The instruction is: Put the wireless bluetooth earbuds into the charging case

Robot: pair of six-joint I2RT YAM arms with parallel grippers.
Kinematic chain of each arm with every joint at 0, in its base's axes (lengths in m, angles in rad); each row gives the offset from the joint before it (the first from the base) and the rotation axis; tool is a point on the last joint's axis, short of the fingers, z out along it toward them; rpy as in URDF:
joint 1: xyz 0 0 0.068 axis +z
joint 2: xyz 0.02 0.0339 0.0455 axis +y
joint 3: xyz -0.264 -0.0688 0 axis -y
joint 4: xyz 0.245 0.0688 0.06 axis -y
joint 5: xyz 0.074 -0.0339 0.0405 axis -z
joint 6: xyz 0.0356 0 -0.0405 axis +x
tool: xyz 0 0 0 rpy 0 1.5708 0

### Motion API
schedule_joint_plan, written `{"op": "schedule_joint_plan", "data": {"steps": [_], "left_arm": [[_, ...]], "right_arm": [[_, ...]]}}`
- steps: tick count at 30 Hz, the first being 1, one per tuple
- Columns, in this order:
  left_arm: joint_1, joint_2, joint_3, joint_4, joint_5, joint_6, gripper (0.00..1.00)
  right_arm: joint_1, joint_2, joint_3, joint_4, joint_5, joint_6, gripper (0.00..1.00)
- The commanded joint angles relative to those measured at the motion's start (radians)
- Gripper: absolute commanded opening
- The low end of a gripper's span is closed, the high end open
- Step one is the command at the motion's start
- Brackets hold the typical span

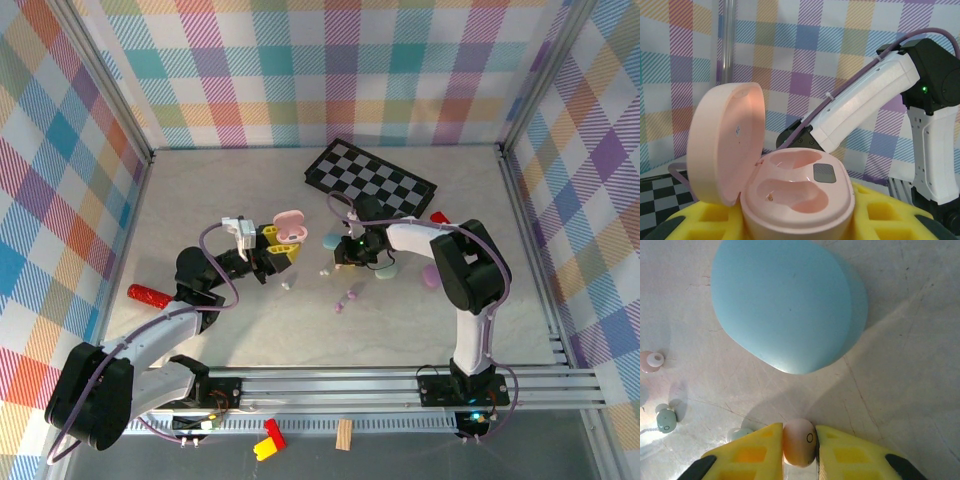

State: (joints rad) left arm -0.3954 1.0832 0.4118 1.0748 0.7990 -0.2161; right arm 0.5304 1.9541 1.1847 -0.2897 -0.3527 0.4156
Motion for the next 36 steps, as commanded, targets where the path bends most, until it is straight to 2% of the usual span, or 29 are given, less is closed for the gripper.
{"op": "schedule_joint_plan", "data": {"steps": [1,5,13,20,29,36], "left_arm": [[0.010,-0.011,0.001,0.005,-0.001,0.030,0.34],[0.010,-0.009,0.003,-0.031,-0.018,0.060,0.34],[0.010,-0.034,-0.006,-0.128,-0.083,0.154,0.34],[0.010,-0.069,-0.011,-0.178,-0.107,0.192,0.33],[0.010,-0.073,-0.010,-0.198,-0.089,0.194,0.33],[0.010,-0.067,-0.006,-0.211,-0.081,0.195,0.33]], "right_arm": [[0.011,-0.018,-0.012,-0.037,0.070,0.012,0.19],[0.034,-0.093,-0.008,-0.095,0.199,0.008,0.19],[0.138,-0.174,0.066,-0.360,0.579,-0.033,0.19],[0.199,-0.159,0.129,-0.491,0.748,-0.046,0.20],[0.184,-0.248,0.086,-0.437,0.692,-0.033,0.20],[0.143,-0.439,0.003,-0.337,0.609,-0.041,0.20]]}}
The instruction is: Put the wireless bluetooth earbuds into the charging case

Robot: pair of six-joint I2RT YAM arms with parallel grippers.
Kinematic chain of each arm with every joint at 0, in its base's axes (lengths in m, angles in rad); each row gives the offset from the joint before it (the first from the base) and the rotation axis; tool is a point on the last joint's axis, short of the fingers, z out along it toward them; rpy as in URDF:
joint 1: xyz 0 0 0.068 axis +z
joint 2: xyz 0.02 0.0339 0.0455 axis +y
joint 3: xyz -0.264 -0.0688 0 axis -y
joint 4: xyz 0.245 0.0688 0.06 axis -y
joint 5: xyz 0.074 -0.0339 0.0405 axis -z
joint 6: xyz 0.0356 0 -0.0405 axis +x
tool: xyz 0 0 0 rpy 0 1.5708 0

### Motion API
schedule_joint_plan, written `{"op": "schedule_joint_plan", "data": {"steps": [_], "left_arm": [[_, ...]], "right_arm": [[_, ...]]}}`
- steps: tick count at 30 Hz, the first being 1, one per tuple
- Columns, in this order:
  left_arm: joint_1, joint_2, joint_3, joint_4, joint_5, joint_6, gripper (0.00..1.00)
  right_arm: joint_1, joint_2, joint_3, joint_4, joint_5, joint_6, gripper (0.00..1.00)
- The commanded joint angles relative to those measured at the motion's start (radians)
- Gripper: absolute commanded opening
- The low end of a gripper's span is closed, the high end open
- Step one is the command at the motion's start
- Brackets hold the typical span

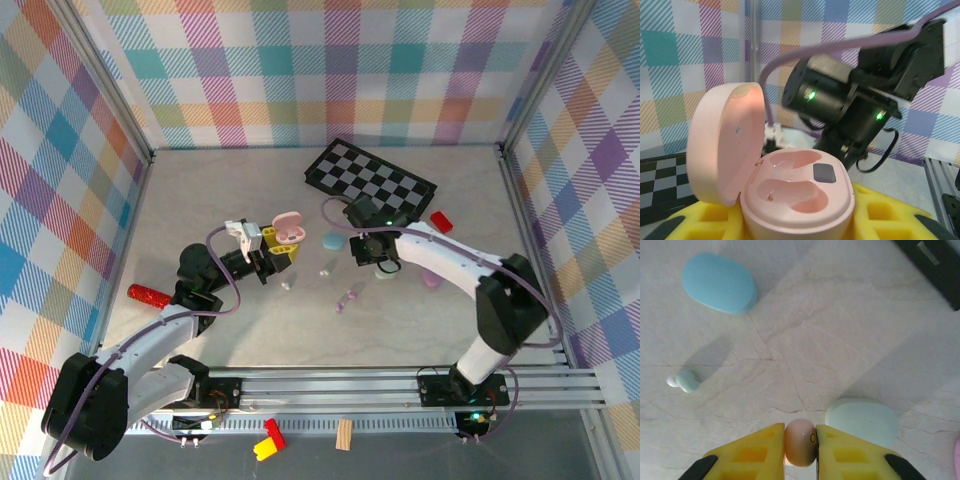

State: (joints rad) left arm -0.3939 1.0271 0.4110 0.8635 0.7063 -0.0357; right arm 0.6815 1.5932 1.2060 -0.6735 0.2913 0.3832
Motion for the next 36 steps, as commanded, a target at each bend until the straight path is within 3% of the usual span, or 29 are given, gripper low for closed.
{"op": "schedule_joint_plan", "data": {"steps": [1,6,13,23,36], "left_arm": [[0.009,-0.005,-0.006,-0.001,0.010,0.016,0.33],[0.006,0.037,0.005,-0.003,0.013,0.032,0.33],[-0.016,0.093,0.019,0.026,0.032,0.048,0.33],[-0.028,0.114,0.035,0.023,0.092,0.070,0.32],[-0.030,0.087,0.035,0.012,0.140,0.064,0.33]], "right_arm": [[-0.008,-0.112,-0.028,0.062,-0.039,-0.016,0.20],[0.000,-0.248,-0.030,0.097,-0.132,-0.079,0.20],[0.132,-0.271,0.115,-0.013,-0.042,-0.159,0.21],[0.285,-0.174,0.311,-0.055,-0.041,-0.228,0.21],[0.306,-0.084,0.388,-0.083,-0.058,-0.249,0.21]]}}
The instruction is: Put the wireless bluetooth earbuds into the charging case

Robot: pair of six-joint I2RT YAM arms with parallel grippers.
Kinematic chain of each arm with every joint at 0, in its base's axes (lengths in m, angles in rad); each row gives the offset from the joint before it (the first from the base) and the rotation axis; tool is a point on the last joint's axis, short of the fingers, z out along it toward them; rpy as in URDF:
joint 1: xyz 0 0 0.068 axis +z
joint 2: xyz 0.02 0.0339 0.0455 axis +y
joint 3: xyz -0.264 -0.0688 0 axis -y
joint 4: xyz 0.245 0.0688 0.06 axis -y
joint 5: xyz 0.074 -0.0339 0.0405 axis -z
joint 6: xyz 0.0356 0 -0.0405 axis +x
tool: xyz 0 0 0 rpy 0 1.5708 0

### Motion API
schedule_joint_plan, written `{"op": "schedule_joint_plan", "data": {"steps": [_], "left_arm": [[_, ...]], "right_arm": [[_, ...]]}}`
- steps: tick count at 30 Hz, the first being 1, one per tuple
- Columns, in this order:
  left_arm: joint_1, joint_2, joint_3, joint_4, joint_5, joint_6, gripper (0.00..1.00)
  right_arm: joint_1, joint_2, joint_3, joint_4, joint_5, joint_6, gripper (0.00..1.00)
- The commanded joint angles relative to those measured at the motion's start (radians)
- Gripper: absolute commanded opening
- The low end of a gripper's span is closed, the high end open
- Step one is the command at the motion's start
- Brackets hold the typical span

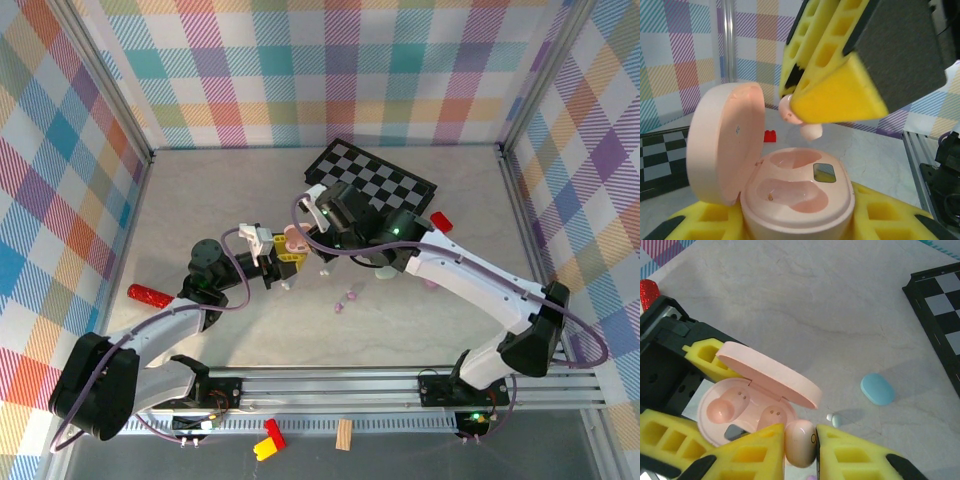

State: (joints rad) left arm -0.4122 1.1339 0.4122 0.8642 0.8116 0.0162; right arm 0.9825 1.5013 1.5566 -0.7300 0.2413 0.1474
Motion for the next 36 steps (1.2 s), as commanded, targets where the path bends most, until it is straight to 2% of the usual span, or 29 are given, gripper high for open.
{"op": "schedule_joint_plan", "data": {"steps": [1,36], "left_arm": [[-0.011,-0.021,0.036,0.010,0.037,0.011,0.33],[-0.011,-0.023,0.048,-0.017,0.007,0.026,0.33]], "right_arm": [[0.004,0.010,0.037,-0.026,-0.012,-0.012,0.21],[0.005,0.046,0.018,-0.019,-0.073,0.013,0.21]]}}
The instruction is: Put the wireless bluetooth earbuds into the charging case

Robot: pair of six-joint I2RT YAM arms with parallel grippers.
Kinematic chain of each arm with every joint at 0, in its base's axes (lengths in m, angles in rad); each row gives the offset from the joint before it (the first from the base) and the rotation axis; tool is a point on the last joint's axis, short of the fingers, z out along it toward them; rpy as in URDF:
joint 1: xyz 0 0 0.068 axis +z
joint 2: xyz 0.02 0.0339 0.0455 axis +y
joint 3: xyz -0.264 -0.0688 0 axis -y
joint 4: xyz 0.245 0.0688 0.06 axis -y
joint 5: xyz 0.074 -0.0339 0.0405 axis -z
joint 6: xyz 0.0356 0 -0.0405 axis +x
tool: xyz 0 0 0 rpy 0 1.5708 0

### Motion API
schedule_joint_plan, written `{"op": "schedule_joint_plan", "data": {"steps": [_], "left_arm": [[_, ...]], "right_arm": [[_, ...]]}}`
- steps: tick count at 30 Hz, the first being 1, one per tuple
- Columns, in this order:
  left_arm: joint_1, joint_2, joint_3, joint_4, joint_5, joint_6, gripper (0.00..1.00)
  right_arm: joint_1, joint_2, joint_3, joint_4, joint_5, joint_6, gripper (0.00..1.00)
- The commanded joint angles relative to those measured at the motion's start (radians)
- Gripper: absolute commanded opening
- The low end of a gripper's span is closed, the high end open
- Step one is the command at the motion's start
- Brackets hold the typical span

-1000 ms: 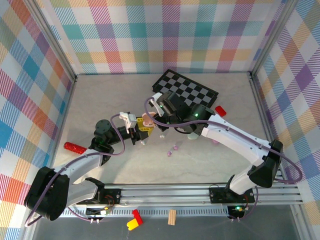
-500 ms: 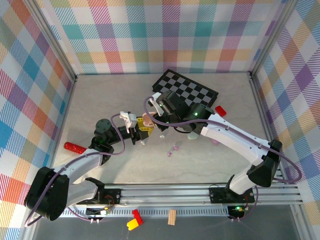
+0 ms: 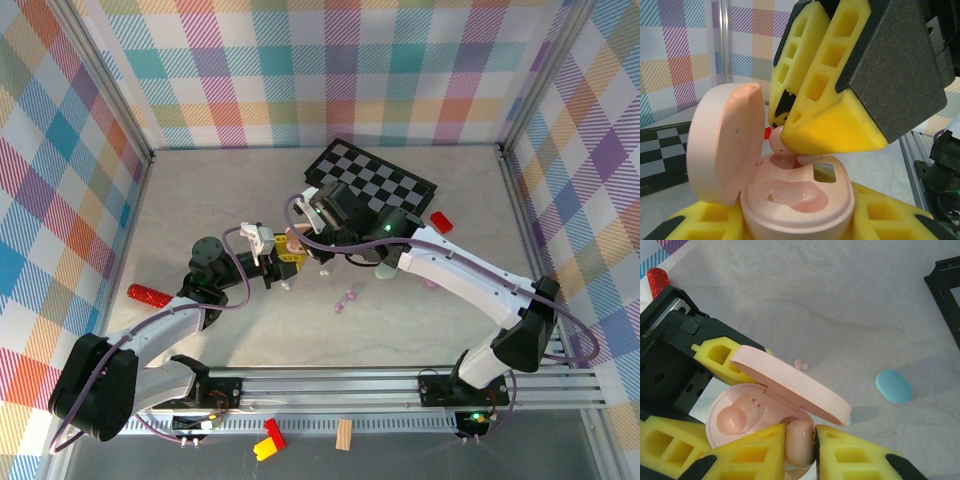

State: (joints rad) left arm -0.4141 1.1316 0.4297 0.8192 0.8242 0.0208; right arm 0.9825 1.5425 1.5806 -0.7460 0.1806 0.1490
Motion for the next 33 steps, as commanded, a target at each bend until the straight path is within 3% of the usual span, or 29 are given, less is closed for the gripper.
{"op": "schedule_joint_plan", "data": {"steps": [1,12,20,23,28,33], "left_arm": [[-0.009,-0.023,0.029,0.028,-0.008,0.021,0.33],[-0.009,-0.023,0.027,0.026,-0.014,0.021,0.33],[-0.001,-0.020,0.007,0.039,-0.039,0.039,0.33],[0.016,-0.018,-0.004,0.059,-0.049,0.034,0.33],[0.054,-0.018,-0.016,0.103,-0.102,0.006,0.33],[0.105,-0.039,-0.014,0.105,-0.132,-0.001,0.33]], "right_arm": [[0.005,0.004,-0.008,-0.003,-0.008,0.014,0.21],[0.004,-0.047,-0.026,0.028,0.014,0.018,0.34],[-0.004,-0.179,-0.166,0.200,0.018,0.036,0.55],[-0.044,-0.255,-0.255,0.285,-0.009,0.077,0.60],[-0.220,-0.355,-0.440,0.441,-0.152,0.249,0.61],[-0.323,-0.317,-0.536,0.516,-0.234,0.334,0.61]]}}
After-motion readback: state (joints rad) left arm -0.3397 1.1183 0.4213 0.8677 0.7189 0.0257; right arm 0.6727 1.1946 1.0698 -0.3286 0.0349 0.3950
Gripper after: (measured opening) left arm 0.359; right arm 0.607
